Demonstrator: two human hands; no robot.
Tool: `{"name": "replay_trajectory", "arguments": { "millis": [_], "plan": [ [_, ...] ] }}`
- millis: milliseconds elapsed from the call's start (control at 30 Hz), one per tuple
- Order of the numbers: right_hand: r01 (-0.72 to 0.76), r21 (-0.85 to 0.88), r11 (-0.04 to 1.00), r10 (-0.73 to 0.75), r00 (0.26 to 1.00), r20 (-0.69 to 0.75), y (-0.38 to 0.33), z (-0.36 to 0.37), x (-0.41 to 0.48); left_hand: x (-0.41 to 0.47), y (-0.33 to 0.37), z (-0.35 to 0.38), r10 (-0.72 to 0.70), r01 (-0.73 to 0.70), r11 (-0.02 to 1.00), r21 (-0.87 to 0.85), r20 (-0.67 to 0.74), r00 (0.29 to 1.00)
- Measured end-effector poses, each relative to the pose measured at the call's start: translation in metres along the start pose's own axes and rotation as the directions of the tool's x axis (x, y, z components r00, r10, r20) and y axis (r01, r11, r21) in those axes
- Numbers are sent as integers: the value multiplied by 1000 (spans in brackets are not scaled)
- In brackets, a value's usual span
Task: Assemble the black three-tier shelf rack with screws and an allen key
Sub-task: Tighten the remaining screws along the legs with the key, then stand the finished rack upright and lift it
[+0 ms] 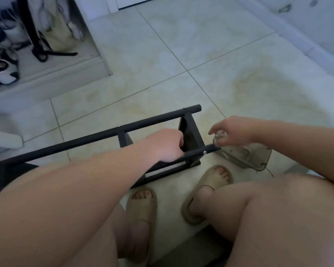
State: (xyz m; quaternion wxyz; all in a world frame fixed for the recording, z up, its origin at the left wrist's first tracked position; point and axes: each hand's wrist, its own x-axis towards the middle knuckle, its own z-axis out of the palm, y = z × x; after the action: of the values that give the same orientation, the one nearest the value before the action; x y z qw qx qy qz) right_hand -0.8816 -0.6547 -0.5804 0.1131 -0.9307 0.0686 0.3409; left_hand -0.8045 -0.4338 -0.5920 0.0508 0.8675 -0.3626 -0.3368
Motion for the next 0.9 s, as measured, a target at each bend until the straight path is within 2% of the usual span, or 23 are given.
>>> {"name": "replay_trajectory", "arguments": {
  "millis": [200, 400, 567, 667, 800, 900],
  "plan": [
    [35, -218, 975, -15, 995, 94, -27, 11, 18, -26, -18, 32, 0, 8, 991, 135, -57, 998],
    [50, -222, 974, -19, 990, 139, -29, 14, 30, -28, -22, 42, 54, -12, 963, 271, -150, 987],
    [42, -127, 991, -40, 999, 16, -21, 0, 29, -19, -25, 23, 23, 42, 959, 279, -227, 974],
    [50, -27, 998, -53, 991, -123, -21, -17, 31, -12, -31, -5, 0, 81, 957, 279, -279, 960],
    [94, 120, 988, -46, 932, -359, -23, -50, 28, -11, -39, -45, 6, 99, 953, 287, -344, 939],
    [106, 225, 968, 19, 870, -492, -29, -84, 24, -14, -46, -77, 21, 83, 965, 249, -388, 921]
  ]
}}
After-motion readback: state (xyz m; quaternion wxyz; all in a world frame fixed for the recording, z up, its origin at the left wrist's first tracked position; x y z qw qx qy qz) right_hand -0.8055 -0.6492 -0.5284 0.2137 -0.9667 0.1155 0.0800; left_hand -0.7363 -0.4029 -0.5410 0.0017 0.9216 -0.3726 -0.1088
